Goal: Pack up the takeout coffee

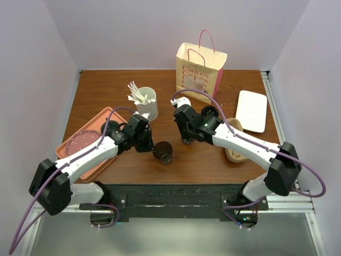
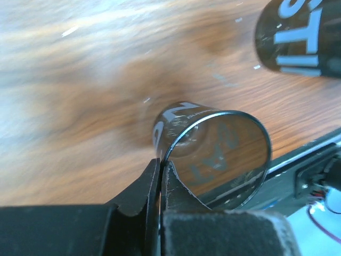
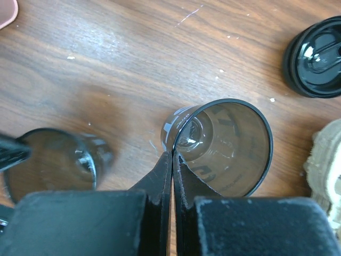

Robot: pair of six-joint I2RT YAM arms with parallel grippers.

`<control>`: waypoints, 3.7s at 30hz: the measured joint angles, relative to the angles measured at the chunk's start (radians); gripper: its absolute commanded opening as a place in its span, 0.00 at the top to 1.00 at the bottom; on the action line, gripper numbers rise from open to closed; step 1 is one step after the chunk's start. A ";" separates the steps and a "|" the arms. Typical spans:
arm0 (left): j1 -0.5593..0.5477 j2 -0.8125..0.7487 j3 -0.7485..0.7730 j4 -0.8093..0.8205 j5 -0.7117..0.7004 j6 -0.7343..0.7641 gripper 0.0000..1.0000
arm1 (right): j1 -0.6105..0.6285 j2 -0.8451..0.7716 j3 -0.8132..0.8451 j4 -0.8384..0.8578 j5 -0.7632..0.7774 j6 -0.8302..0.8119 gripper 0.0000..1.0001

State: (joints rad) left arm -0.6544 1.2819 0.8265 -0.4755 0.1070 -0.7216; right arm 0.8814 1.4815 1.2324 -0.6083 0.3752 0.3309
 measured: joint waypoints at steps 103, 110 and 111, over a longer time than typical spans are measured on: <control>-0.048 -0.130 0.453 -0.282 -0.145 0.100 0.12 | -0.654 0.479 0.282 0.068 -0.167 -0.142 0.68; -0.048 -0.130 0.453 -0.290 -0.145 0.105 0.13 | -0.664 0.479 0.274 0.080 -0.191 -0.153 0.68; -0.048 -0.130 0.453 -0.290 -0.145 0.105 0.13 | -0.665 0.479 0.271 0.081 -0.193 -0.153 0.67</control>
State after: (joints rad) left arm -0.7029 1.1522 1.2797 -0.7658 -0.0376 -0.6163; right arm 0.2165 1.9606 1.5032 -0.5274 0.1818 0.1783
